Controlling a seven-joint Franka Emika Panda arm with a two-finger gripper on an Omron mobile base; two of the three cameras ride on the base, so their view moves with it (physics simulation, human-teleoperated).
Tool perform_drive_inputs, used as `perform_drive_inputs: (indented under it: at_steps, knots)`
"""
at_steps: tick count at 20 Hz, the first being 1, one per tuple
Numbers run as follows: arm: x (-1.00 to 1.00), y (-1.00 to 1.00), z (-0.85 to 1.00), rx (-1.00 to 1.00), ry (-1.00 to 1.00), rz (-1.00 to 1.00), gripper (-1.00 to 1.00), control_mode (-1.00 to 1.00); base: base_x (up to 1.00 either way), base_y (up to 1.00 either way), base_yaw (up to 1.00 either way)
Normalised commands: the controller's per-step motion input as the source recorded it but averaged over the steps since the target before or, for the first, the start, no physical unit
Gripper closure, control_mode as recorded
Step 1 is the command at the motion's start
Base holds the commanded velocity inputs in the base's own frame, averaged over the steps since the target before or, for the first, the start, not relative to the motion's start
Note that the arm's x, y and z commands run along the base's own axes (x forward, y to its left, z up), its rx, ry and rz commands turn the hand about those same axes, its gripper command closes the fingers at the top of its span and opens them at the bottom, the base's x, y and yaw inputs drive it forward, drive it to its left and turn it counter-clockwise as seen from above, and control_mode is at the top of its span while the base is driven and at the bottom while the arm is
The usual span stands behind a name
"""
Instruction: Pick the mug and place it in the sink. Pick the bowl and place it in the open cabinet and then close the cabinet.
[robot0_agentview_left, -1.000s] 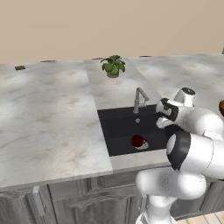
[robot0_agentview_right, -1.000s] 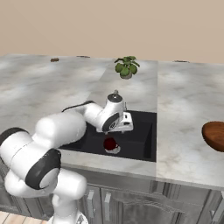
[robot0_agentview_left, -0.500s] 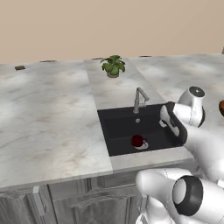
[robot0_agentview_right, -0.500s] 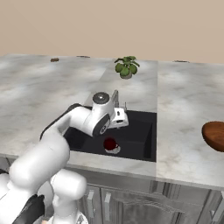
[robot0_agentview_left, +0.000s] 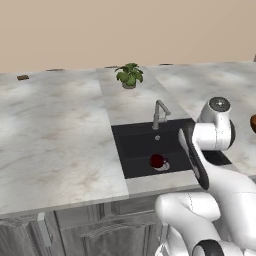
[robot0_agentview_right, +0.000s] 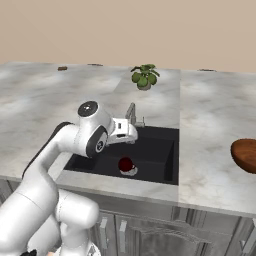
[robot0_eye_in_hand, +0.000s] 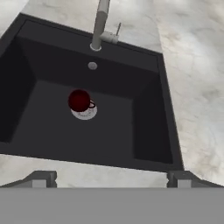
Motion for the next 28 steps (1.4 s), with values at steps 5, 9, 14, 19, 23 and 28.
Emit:
perform_drive_inputs:
  at_steps: [5, 9, 14, 19, 23, 28]
  knots:
    - [-0.27, 0.00, 0.39, 0.00, 0.00, -0.11, -1.00, -1.00, 0.00, 0.00, 0.00]
    - [-0.33, 0.01, 0.29, 0.04, 0.04, 0.00, -1.00, -1.00, 0.00, 0.00, 0.00]
    - [-0.25, 0.02, 0.22, 0.12, 0.03, 0.00, -1.00, -1.00, 0.00, 0.00, 0.00]
    - [-0.09, 0.00, 0.12, 0.21, 0.06, 0.00, -1.00, -1.00, 0.00, 0.00, 0.00]
    - [-0.03, 0.00, 0.01, 0.07, 0.02, 0.01, -1.00, 1.00, 0.00, -0.21, 0.01]
    - [0.00, 0.00, 0.00, 0.00, 0.00, 0.00, -1.00, 1.00, 0.00, -0.98, 0.00]
